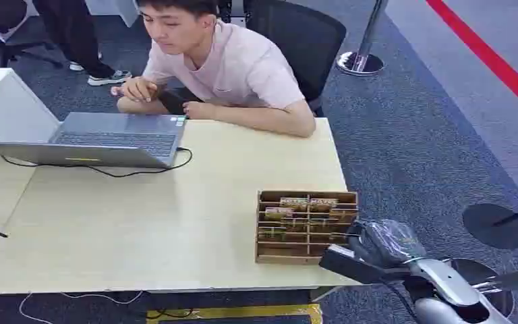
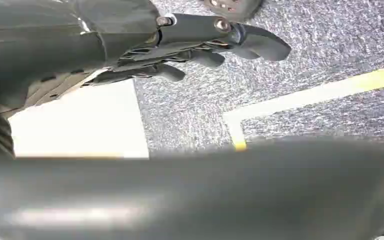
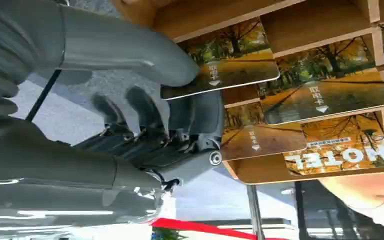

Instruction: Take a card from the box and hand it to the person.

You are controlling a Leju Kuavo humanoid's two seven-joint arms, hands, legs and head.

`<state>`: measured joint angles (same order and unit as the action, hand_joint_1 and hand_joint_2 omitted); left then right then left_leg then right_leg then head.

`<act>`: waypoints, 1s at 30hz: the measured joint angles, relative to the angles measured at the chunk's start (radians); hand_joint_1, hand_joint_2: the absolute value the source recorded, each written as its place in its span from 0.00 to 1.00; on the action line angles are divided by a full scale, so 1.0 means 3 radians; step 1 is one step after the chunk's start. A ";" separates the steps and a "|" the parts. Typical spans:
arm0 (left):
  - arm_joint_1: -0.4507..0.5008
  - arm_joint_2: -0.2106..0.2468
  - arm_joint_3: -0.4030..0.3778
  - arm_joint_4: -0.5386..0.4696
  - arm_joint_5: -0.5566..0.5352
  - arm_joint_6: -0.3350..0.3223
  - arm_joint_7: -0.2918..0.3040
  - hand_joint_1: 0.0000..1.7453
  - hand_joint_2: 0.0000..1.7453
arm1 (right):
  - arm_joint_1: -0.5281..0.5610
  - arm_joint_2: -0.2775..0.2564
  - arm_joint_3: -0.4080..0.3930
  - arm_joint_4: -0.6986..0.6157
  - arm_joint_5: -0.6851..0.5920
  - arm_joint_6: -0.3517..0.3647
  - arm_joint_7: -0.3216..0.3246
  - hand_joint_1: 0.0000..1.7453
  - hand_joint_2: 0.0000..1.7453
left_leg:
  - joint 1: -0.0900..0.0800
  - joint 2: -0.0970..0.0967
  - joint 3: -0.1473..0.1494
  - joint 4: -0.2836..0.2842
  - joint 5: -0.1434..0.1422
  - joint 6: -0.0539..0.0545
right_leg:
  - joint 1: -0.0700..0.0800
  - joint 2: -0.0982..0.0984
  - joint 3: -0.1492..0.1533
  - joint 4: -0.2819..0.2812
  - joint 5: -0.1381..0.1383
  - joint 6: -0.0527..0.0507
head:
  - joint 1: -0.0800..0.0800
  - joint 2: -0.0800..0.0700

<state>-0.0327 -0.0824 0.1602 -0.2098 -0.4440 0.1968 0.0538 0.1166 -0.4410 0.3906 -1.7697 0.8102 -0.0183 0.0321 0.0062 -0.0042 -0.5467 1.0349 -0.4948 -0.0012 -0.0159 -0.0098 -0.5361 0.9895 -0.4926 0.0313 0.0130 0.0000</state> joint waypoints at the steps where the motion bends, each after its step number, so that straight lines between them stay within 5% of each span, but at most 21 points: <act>1: 0.0000 0.0000 0.0000 0.0001 0.0000 0.0004 0.0001 0.00 1.00 | 0.0000 0.0001 0.0001 -0.0003 0.0010 0.0003 0.0004 0.87 1.00 | 0.0000 0.0000 0.0000 0.0000 0.0000 0.0000 | 0.0000 0.0000 0.0000 0.0000 0.0000 0.0000 | -0.0001 0.0000; 8: 0.0000 0.0000 0.0000 0.0000 -0.0062 0.0024 0.0029 0.00 1.00 | -0.0013 0.0022 0.0005 -0.0014 0.0036 0.0050 0.0010 0.87 1.00 | 0.0000 0.0000 0.0000 0.0000 0.0000 0.0001 | 0.0000 0.0000 0.0001 0.0000 0.0002 0.0002 | -0.0001 0.0000; 23: 0.0000 -0.0003 0.0058 0.0001 -0.0022 0.0114 0.0023 0.00 1.00 | 0.0106 0.0098 -0.0268 -0.0359 0.0064 -0.0431 -0.0296 0.87 1.00 | 0.0000 0.0000 -0.0001 0.0003 0.0001 0.0001 | 0.0000 0.0000 0.0000 0.0000 0.0003 0.0004 | -0.0001 0.0000; 30: 0.0000 -0.0003 0.0064 0.0000 -0.0067 0.0106 0.0018 0.00 1.00 | 0.0251 0.0233 -0.0520 -0.0630 -0.0020 -0.0898 -0.0719 0.87 1.00 | 0.0000 0.0000 -0.0002 0.0003 0.0001 0.0002 | 0.0000 0.0000 -0.0001 0.0000 0.0003 0.0004 | -0.0001 0.0000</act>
<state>-0.0327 -0.0832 0.1793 -0.2098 -0.4643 0.2285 0.0591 0.1917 -0.3711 0.2346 -1.9585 0.8041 -0.2878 -0.1836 0.0061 -0.0042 -0.5473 1.0359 -0.4946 -0.0007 -0.0161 -0.0097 -0.5363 0.9895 -0.4918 0.0324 0.0126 0.0000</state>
